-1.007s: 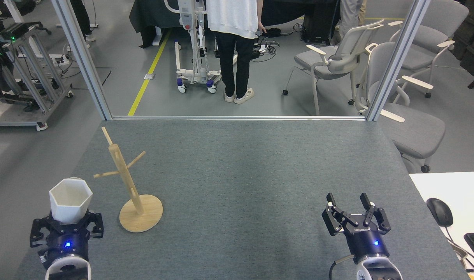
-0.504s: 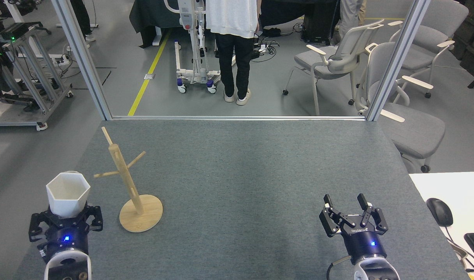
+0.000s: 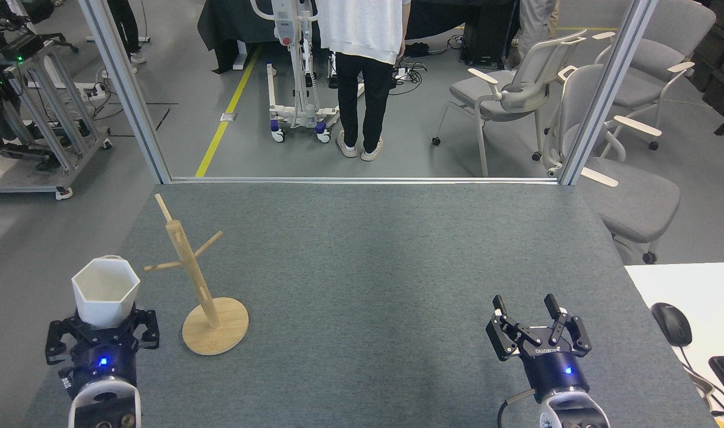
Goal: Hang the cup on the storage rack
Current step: 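Hold the cup beside the rack base with the left gripper, then raise the cup with the left gripper toward a rack arm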
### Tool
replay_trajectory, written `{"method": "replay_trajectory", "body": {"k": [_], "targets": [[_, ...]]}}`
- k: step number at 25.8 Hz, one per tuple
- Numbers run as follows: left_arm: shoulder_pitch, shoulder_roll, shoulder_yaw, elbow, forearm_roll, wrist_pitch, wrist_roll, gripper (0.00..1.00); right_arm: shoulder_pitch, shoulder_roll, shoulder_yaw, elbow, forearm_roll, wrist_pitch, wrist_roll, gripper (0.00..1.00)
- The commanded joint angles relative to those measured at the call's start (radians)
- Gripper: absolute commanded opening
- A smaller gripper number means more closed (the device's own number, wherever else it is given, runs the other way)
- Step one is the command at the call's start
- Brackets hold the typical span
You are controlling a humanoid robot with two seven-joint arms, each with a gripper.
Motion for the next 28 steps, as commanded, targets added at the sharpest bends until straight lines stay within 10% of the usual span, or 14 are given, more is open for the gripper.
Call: {"method": "replay_trajectory", "body": {"k": [1, 18, 28], "targets": [[0.007, -0.001, -0.001, -0.021, -0.001, 0.012, 0.0, 0.0, 0.004, -0.001, 0.001, 0.001, 0.0, -0.001, 0.0, 0.99], [0.045, -0.003, -0.006, -0.073, -0.012, 0.059, -0.02, 0.0, 0.009, 0.0, 0.001, 0.008, 0.0, -0.001, 0.0, 0.99], [0.031, -0.036, -0.146, -0.15, -0.013, 0.375, -0.066, 0.0, 0.012, 0.002, 0.003, 0.007, 0.006, -0.001, 0.002, 0.99]]}}
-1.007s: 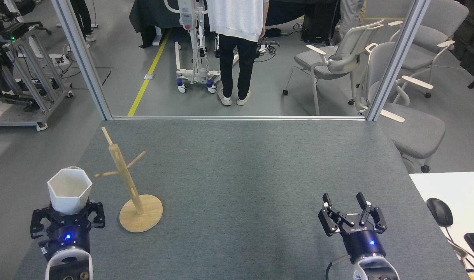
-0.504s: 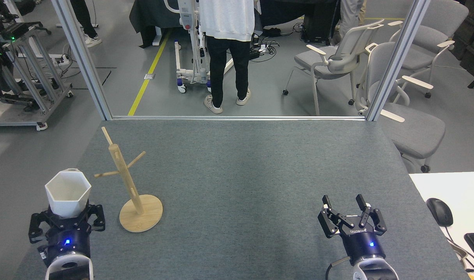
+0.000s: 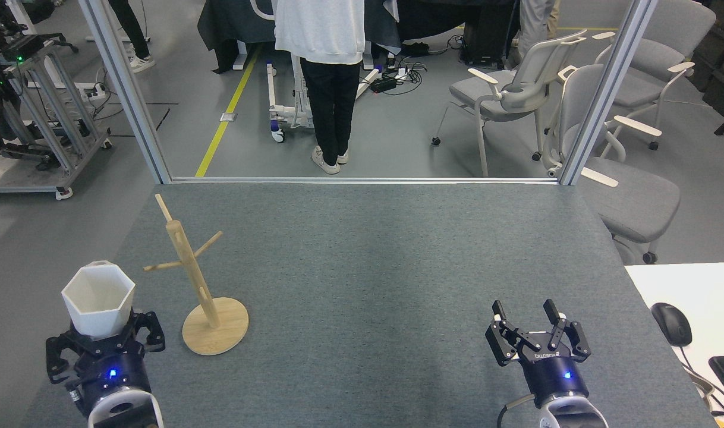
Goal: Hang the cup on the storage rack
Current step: 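Raise the cup with the left gripper toward a rack arm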
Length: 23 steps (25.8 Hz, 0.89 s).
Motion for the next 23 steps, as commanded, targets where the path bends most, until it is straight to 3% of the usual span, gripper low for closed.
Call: {"method": "replay_trajectory", "body": {"k": [1, 9, 13, 23], "targets": [[-0.007, -0.025, -0.062, -0.039, -0.001, 0.104, -0.028, 0.0, 0.002, 0.002, 0.001, -0.001, 0.005, 0.0, 0.001, 0.99], [-0.059, -0.089, -0.104, -0.022, -0.006, 0.106, -0.055, 0.0, 0.005, 0.009, 0.001, -0.001, 0.004, 0.0, 0.005, 0.99], [-0.104, -0.091, -0.11, 0.038, -0.006, 0.107, -0.127, 0.0, 0.005, 0.008, 0.0, 0.001, 0.005, 0.0, 0.005, 0.99], [-0.107, -0.086, -0.11, 0.047, -0.007, 0.107, -0.127, 0.0, 0.005, 0.002, 0.0, 0.005, 0.005, -0.004, 0.005, 0.99]]}}
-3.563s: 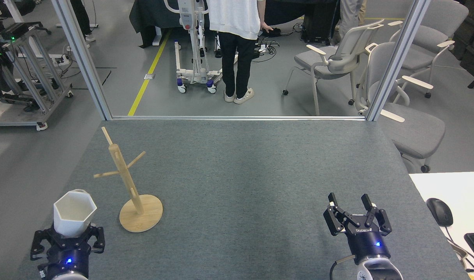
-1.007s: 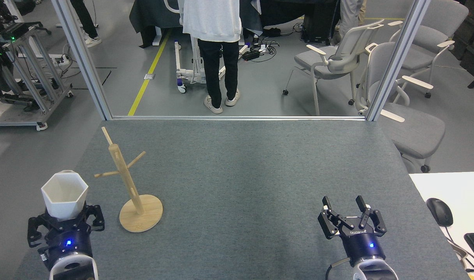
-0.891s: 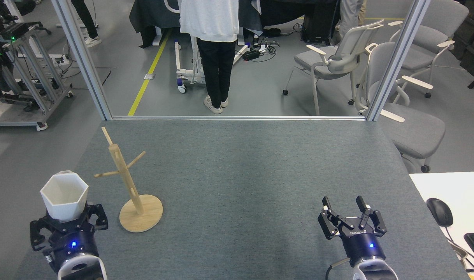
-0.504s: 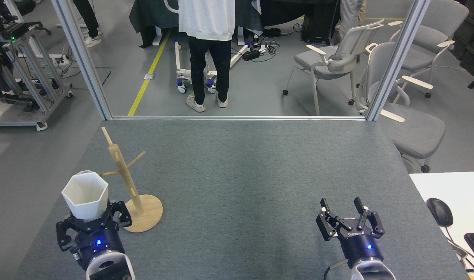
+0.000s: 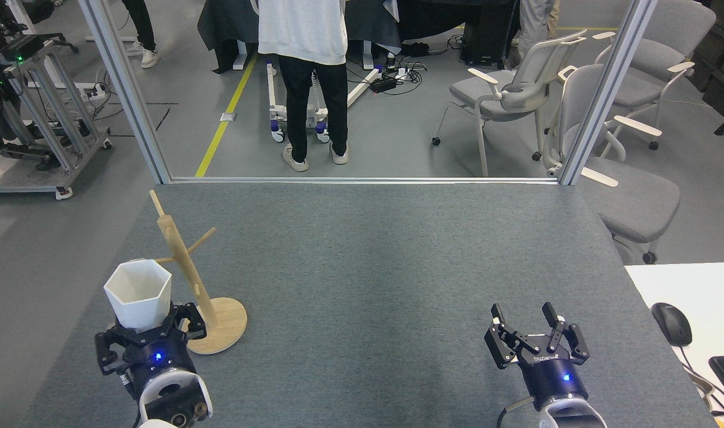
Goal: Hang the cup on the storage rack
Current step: 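Raise the cup with the left gripper toward a rack arm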
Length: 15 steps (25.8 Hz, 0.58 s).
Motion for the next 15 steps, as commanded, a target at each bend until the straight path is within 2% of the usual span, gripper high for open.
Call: {"method": "replay_trajectory", "body": {"k": [1, 15], "targets": [[0.002, 0.001, 0.0, 0.001, 0.0, -0.003, -0.001, 0.0, 0.0, -0.001, 0.0, 0.0, 0.0, -0.001, 0.0, 0.99], [0.037, 0.027, 0.02, -0.025, 0.026, 0.052, -0.004, 0.0, 0.0, 0.001, 0.0, 0.002, 0.002, -0.001, 0.0, 0.99]]}}
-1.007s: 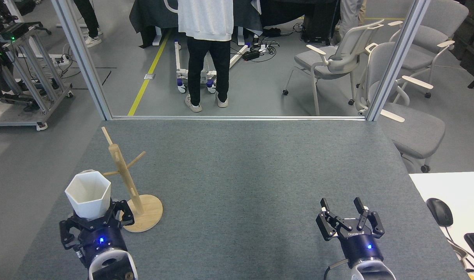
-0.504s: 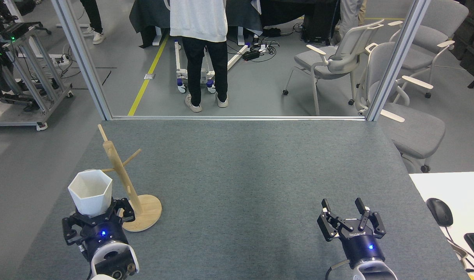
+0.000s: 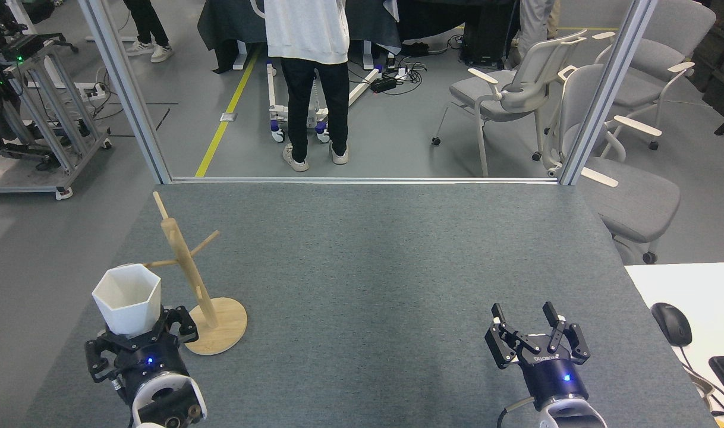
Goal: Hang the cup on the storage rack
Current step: 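Raise the cup with the left gripper toward a rack arm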
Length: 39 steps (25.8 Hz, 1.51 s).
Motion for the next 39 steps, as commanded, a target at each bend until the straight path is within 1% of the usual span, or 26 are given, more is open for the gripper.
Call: {"method": "replay_trajectory", "body": {"k": [1, 3, 7, 11, 15, 28, 39], "targets": [[0.029, 0.018, 0.017, -0.014, 0.004, 0.012, 0.001, 0.0, 0.0, 0.002, 0.0, 0.0, 0.0, 0.0, -0.001, 0.99], [0.046, 0.027, 0.026, -0.02, 0.004, 0.01, 0.001, 0.0, 0.0, 0.003, 0.0, 0.0, 0.0, 0.0, -0.001, 0.99], [0.044, 0.03, 0.026, -0.02, 0.01, -0.003, 0.001, 0.0, 0.001, 0.005, 0.0, 0.0, 0.0, 0.0, -0.001, 0.99], [0.03, 0.03, 0.026, -0.014, 0.013, -0.014, 0.001, 0.0, 0.001, 0.005, 0.0, 0.0, 0.002, 0.0, -0.001, 0.99], [-0.002, 0.03, 0.024, 0.014, 0.027, -0.017, 0.003, 0.0, 0.001, 0.009, 0.0, 0.0, 0.02, 0.0, -0.001, 0.99], [-0.043, 0.024, 0.015, 0.04, 0.027, -0.037, 0.009, 0.0, 0.001, 0.009, 0.0, 0.002, 0.02, 0.002, -0.001, 0.99], [-0.043, 0.015, -0.029, 0.037, 0.024, -0.045, 0.015, 0.0, 0.0, 0.009, 0.0, 0.002, 0.02, 0.002, -0.001, 0.99]]}}
